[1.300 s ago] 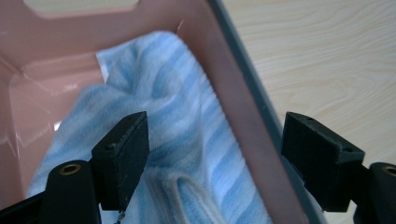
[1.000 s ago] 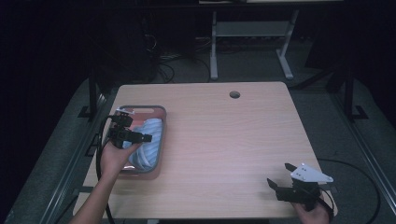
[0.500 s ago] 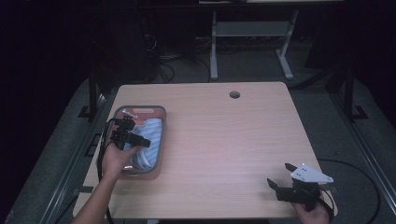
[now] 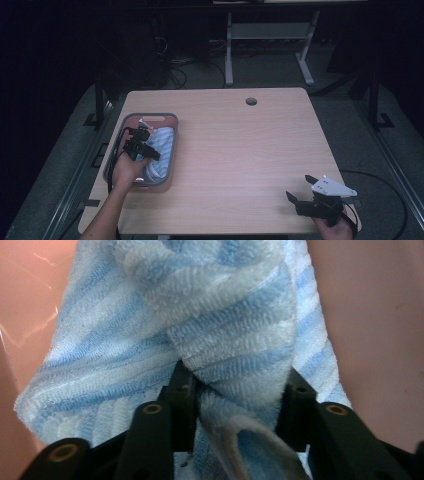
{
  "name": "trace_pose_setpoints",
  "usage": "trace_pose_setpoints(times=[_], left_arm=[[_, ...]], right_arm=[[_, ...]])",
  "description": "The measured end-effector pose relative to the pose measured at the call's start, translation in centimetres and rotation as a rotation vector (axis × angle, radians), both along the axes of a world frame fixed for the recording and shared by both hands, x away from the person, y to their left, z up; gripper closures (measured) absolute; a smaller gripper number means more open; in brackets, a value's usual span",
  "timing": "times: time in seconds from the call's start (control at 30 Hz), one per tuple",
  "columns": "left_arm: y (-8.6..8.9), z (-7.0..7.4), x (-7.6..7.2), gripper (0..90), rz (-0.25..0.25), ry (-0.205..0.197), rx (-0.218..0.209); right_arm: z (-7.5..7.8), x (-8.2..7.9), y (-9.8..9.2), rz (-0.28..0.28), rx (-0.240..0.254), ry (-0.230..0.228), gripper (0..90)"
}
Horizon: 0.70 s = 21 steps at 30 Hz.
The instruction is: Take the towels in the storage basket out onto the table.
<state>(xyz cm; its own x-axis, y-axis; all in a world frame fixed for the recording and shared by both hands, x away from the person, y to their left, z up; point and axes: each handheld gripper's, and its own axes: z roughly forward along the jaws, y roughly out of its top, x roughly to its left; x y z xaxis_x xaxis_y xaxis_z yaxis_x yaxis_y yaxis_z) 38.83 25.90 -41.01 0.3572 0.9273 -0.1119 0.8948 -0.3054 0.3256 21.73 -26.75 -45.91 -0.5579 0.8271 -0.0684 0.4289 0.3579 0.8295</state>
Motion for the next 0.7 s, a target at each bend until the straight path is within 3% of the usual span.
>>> trace_pose_setpoints(times=[0.33, 0.47, 0.67, 0.7], left_arm=[[0.5, 0.3, 0.0, 69.2, -0.016, -0.003, -0.016], [1.1, 0.8, -0.3, 70.3, -0.006, -0.016, -0.058], [1.9, 2.5, -1.1, 70.7, 0.000, -0.075, -0.114], [2.2, 3.0, -1.5, 70.7, 0.000, -0.087, -0.140]], right_arm=[[0.0, 0.0, 0.1, 0.003, -0.006, -0.005, 14.4], [-0.1, 0.0, 0.1, -0.001, -0.001, 0.003, 14.4], [0.0, 0.0, 0.1, -0.001, -0.007, -0.006, 14.4], [-0.1, 0.0, 0.1, -0.002, -0.005, -0.004, 14.4]])
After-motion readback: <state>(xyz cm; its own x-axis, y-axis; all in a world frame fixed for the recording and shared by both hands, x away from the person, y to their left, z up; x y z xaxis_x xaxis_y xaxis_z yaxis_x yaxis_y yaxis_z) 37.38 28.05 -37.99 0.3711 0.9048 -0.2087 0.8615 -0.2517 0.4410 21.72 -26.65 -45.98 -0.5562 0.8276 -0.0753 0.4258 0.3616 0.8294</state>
